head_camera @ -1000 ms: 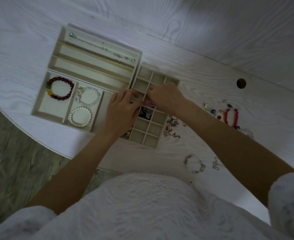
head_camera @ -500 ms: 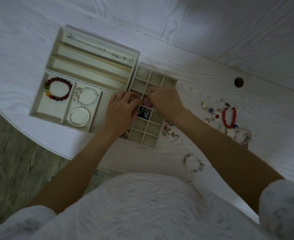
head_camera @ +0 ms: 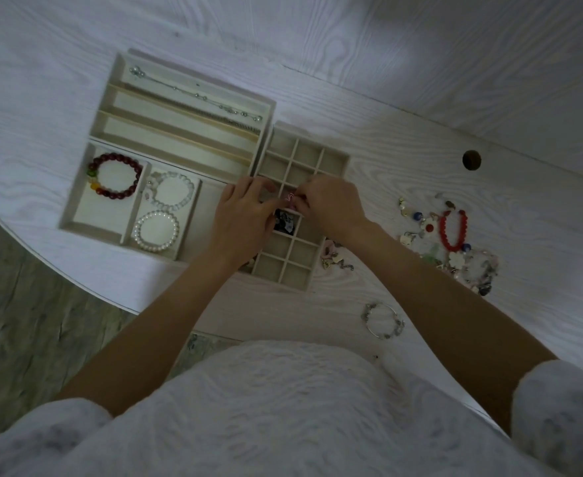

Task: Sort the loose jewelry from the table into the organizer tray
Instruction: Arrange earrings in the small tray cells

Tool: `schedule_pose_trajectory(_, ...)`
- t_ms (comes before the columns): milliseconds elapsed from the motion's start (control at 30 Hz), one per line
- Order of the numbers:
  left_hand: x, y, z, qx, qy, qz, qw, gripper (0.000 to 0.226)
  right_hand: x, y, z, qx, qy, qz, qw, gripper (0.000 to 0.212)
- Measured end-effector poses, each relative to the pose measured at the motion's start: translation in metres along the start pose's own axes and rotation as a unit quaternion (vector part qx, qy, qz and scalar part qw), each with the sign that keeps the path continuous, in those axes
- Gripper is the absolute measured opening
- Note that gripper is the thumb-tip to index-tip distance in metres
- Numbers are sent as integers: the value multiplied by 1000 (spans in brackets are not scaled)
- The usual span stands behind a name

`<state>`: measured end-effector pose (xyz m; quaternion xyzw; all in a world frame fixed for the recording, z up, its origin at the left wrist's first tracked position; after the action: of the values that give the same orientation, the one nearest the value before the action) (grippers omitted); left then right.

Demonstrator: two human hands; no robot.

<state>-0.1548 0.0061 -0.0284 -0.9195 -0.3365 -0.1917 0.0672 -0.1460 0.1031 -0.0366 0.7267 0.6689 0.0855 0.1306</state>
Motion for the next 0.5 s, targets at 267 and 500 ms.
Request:
schedule_pose_trajectory(267, 6, 0, -6, 21, -13, 25, 999, 30, -1, 5, 3, 14, -75, 12, 997, 27)
schedule_pose_trajectory(500, 10, -2, -4, 9, -34, 29, 999, 34, 1, 10, -1, 17, -9, -15, 1000, 32)
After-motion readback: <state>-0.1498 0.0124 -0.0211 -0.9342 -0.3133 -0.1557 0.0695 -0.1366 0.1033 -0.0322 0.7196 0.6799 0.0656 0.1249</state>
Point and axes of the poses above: each hand's wrist, its own y-axis away from the middle knuckle, its own z-axis out of the palm, x = y × z, the point moved 10 cm from there along -y, towards the middle knuckle, and after that the axes turned 5 degrees about y, right-handed, at the moved point
